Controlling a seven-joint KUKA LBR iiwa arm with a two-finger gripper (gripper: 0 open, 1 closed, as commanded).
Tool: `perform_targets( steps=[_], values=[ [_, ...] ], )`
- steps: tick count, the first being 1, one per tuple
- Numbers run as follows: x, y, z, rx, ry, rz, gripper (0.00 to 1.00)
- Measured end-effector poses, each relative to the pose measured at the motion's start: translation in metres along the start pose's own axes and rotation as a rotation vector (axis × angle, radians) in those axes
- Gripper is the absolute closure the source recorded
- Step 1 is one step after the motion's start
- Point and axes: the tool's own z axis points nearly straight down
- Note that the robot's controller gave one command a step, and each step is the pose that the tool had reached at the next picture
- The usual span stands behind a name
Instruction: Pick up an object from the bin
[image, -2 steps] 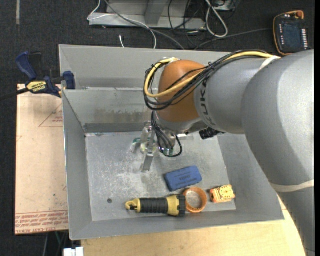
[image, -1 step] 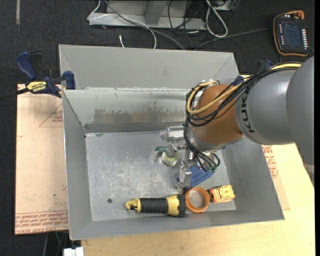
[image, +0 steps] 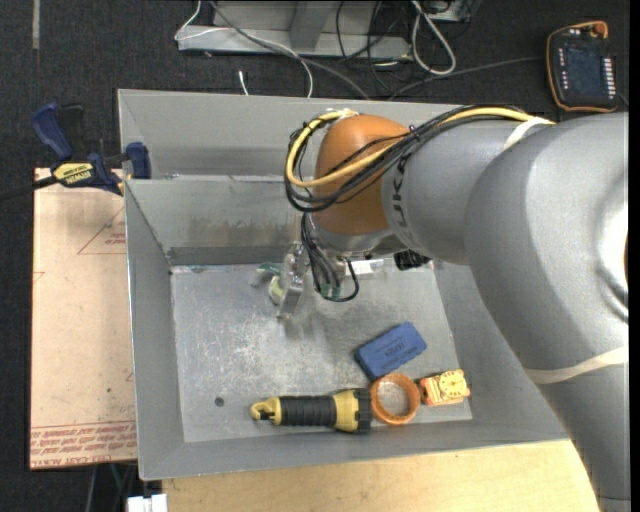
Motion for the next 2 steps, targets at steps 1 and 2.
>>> perform_targets(
  steps=[1, 2],
  values=[
    [0.000, 0.000, 0.000, 0.000, 0.000, 0.000, 1.00],
    [0.003, -0.002, -0.020, 0.006, 0.011, 0.000, 1.00]
  ],
)
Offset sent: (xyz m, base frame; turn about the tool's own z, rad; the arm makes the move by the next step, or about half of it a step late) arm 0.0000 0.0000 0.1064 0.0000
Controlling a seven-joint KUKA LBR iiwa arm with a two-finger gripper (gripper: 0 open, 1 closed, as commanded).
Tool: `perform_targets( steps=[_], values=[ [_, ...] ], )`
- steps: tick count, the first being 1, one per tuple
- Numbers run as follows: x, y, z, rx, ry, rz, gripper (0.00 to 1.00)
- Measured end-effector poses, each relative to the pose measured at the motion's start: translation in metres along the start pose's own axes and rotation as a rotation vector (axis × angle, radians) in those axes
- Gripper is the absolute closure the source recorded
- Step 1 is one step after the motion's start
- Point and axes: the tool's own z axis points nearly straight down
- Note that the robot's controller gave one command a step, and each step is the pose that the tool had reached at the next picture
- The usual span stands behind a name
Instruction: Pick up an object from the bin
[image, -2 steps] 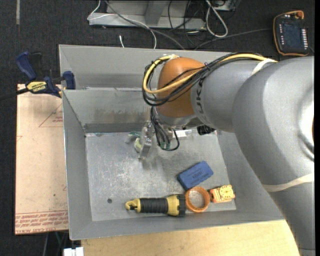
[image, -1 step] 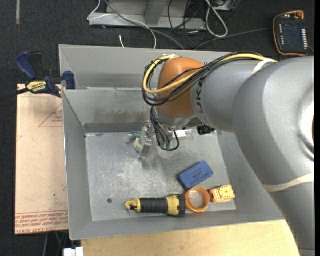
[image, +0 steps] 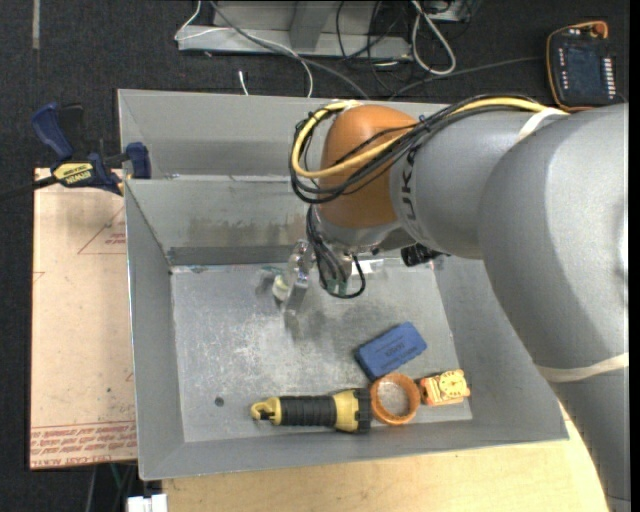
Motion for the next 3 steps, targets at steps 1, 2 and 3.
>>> perform_targets(
  steps=[1, 2, 3],
  values=[
    [-0.002, 0.001, -0.033, -0.003, -0.005, -0.001, 1.00],
    [-0.001, 0.001, -0.067, -0.002, -0.002, -0.003, 1.00],
    [-0.002, 0.002, -0.093, -0.004, -0.006, -0.004, 1.00]
  ],
)
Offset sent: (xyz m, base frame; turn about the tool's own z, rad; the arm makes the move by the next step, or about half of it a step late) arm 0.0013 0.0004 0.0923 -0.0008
